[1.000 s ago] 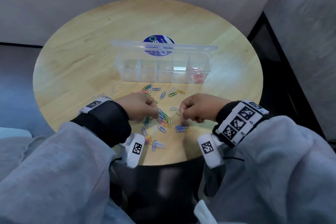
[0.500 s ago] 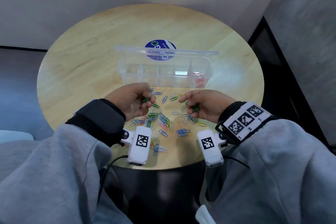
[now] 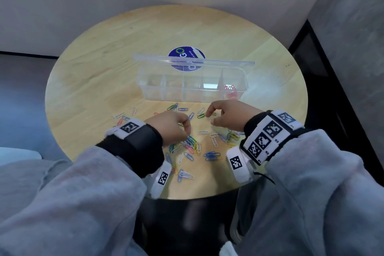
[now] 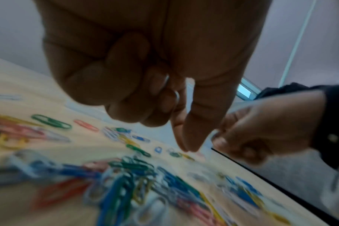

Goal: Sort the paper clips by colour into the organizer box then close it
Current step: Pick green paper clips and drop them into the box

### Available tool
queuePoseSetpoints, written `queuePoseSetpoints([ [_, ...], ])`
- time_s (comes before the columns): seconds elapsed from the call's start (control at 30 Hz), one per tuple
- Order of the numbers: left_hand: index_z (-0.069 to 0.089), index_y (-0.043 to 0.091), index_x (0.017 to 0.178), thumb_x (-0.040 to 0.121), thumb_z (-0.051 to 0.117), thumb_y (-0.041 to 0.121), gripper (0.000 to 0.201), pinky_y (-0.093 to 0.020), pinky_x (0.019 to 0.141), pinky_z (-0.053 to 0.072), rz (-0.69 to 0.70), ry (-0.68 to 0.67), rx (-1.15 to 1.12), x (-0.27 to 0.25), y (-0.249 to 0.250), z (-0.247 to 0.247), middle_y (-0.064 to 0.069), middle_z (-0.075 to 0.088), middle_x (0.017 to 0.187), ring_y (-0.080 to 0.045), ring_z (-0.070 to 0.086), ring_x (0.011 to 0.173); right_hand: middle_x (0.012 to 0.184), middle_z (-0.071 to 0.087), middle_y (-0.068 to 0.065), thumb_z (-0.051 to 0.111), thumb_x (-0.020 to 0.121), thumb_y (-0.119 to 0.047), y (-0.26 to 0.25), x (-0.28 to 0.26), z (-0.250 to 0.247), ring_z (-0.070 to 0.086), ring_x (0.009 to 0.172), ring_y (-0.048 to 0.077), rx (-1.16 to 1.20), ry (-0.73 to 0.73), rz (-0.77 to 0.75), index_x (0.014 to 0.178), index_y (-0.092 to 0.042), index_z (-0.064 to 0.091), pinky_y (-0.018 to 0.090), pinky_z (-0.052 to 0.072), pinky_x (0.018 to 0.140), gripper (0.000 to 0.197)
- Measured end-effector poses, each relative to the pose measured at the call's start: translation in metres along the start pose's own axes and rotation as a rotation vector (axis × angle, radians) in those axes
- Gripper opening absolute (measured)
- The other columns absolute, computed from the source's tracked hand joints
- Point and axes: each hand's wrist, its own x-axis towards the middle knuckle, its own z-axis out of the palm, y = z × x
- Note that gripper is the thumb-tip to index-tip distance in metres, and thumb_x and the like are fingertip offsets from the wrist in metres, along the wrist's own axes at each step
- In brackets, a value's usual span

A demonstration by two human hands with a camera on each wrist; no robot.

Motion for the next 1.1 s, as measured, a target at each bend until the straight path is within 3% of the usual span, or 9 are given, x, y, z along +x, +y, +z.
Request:
queuePoseSetpoints([
  [0.17,0.055,0.035,0.084,0.081,0.059,0.016,0.02,-0.021,0.052,0.031,0.037,-0.004,0.203,0.01,0.011,0.006,0.009,0.043,0.067,-0.014,0.05,0.07,0.086,0.051,-0.007,0.056,0.083,-0.014,-0.006,0.012,0.007,0.055,0.08,0.016,-0.114,-0.045,0.02,0.114,-0.031,0.057,0.026,0.045,0.071,0.036],
  [0.27,0.054,0.031,0.08,0.08,0.06,0.015,0.017,-0.021,0.05,0.03,0.036,-0.04,0.247,0.013,0.01,0.009,0.009,0.045,0.065,-0.011,0.047,0.064,0.072,0.049,-0.007,0.052,0.08,-0.008,-0.005,0.014,0.011,0.052,0.063,0.015,-0.111,-0.046,0.037,0.103,-0.03,0.053,0.025,0.043,0.057,0.031],
  [0.33,0.053,0.029,0.077,0.08,0.061,0.017,0.015,-0.021,0.048,0.028,0.029,-0.042,0.273,0.014,0.007,0.011,0.01,0.046,0.067,-0.013,0.048,0.07,0.07,0.049,-0.007,0.05,0.081,-0.006,-0.006,0.014,0.01,0.048,0.059,0.013,-0.137,-0.04,0.023,0.093,-0.024,0.053,0.022,0.037,0.051,0.022],
  [0.53,0.051,0.028,0.08,0.078,0.062,0.021,0.014,-0.022,0.048,0.026,0.008,-0.031,0.314,0.012,0.009,0.012,0.009,0.046,0.067,-0.014,0.049,0.072,0.068,0.044,-0.009,0.05,0.078,-0.001,-0.006,0.014,0.008,0.042,0.053,0.009,-0.168,-0.007,0.01,0.087,-0.019,0.051,0.021,0.031,0.046,0.021],
  [0.63,0.051,0.028,0.079,0.079,0.062,0.024,0.011,-0.021,0.049,0.028,0.014,-0.041,0.291,0.011,0.011,0.014,0.009,0.048,0.063,-0.012,0.05,0.066,0.068,0.047,-0.007,0.05,0.077,0.0,-0.006,0.015,0.01,0.045,0.056,0.012,-0.189,-0.021,0.033,0.085,-0.018,0.052,0.021,0.033,0.047,0.02],
  [0.77,0.048,0.026,0.068,0.08,0.063,0.023,0.02,-0.021,0.048,0.027,0.024,-0.051,0.287,0.014,0.009,0.016,0.011,0.047,0.064,-0.001,0.041,0.057,0.079,0.056,-0.001,0.051,0.078,-0.004,-0.005,0.019,0.015,0.053,0.074,0.02,-0.23,-0.055,0.045,0.066,-0.019,0.047,0.023,0.04,0.056,0.02],
  [1.0,0.05,0.023,0.064,0.082,0.065,0.023,0.023,-0.019,0.049,0.032,0.02,-0.117,0.206,0.015,0.006,0.01,0.011,0.05,0.065,-0.01,0.049,0.064,0.069,0.057,0.001,0.059,0.079,-0.013,-0.006,0.015,0.005,0.05,0.062,0.018,-0.021,-0.138,0.071,0.062,-0.018,0.049,0.027,0.043,0.062,0.02],
  [1.1,0.052,0.022,0.066,0.08,0.066,0.02,0.02,-0.019,0.047,0.034,0.009,-0.149,-0.033,0.014,0.002,0.001,0.006,0.051,0.061,-0.011,0.044,0.05,0.067,0.057,0.002,0.062,0.079,-0.015,-0.006,0.01,-0.006,0.047,0.052,0.016,0.126,-0.174,0.066,0.068,-0.016,0.053,0.027,0.041,0.061,0.015],
])
